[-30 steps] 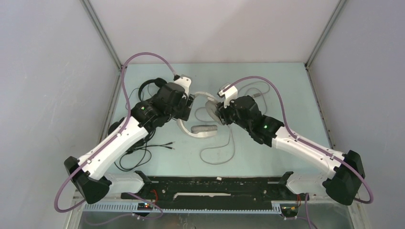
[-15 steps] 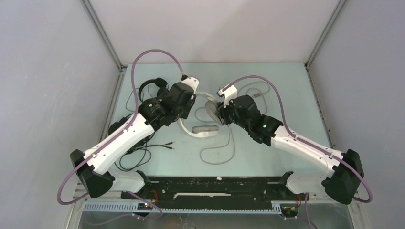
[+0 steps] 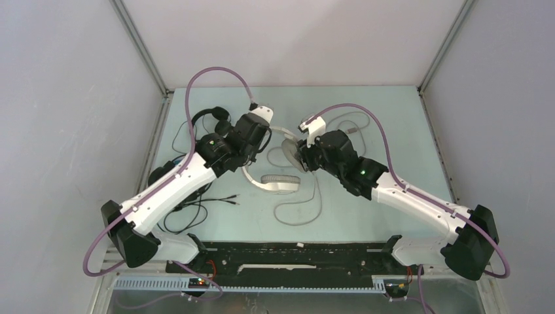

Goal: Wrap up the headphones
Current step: Wrap the headphones cable around the headphones.

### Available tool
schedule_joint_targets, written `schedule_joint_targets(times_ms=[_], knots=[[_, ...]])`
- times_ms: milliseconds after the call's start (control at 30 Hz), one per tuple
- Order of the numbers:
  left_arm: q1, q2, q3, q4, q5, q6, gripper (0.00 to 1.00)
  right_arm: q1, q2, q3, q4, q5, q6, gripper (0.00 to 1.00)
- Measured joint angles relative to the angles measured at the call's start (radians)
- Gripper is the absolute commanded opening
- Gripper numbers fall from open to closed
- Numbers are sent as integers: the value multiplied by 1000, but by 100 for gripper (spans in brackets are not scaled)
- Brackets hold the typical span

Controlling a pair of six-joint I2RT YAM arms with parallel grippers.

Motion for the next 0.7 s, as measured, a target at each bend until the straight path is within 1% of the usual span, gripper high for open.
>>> schedule_joint_targets(times_ms=[33,167,233,267,367,567,600,700], knots=[[0,2,0,-2,-6,0,0,-1,0,0,1,-4,-1,41],[4,2,0,-4,-21,8,0,-8,0,0,18,-33,-18,52],[15,-3,0,6,-28,8,0,-10,0,0,34,-55,-22,61],[21,-5,0,14,-32,9,0,-11,-1,0,42,-70,-21,68],[45,-26,0,38,-35,24,0,-11,-21,1,56,-127,-26,79],[108,-106,-14,90,-45,49,0,-18,-95,8,58,-205,-28,88],[113,-118,-14,95,-48,52,0,-19,-106,10,60,-218,-29,92],[127,-148,-15,106,-66,58,0,-26,-139,9,64,-262,-31,94]])
